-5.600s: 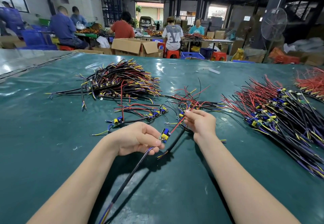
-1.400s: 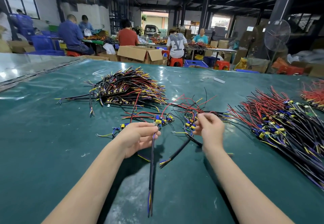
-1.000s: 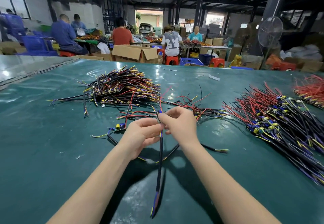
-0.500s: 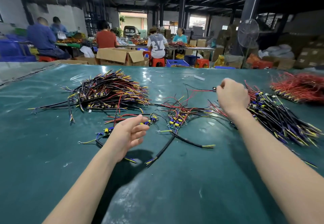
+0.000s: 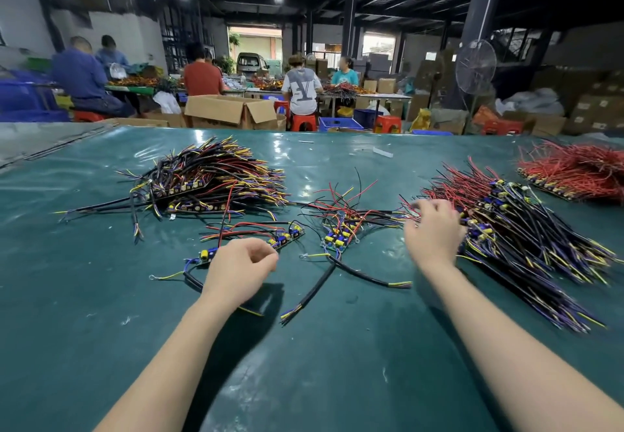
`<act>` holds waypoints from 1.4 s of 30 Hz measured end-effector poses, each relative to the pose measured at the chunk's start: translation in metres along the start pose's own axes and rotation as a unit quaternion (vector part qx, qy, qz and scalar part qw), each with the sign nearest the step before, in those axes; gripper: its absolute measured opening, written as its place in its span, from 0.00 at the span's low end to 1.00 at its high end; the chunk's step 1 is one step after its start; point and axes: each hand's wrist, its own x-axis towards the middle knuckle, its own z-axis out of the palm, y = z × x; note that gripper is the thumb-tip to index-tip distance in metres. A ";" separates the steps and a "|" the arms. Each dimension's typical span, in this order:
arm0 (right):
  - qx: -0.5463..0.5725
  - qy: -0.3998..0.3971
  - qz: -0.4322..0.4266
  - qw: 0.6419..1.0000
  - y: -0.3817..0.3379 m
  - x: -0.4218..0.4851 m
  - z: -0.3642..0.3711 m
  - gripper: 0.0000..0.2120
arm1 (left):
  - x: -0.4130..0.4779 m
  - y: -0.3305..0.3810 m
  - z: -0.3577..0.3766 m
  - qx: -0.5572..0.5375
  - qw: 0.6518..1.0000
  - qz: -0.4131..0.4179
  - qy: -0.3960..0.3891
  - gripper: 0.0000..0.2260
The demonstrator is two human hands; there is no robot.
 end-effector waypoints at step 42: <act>0.273 -0.341 -0.122 0.891 -0.084 -0.079 0.038 0.09 | 0.006 -0.027 0.005 0.185 0.979 0.006 0.089 0.08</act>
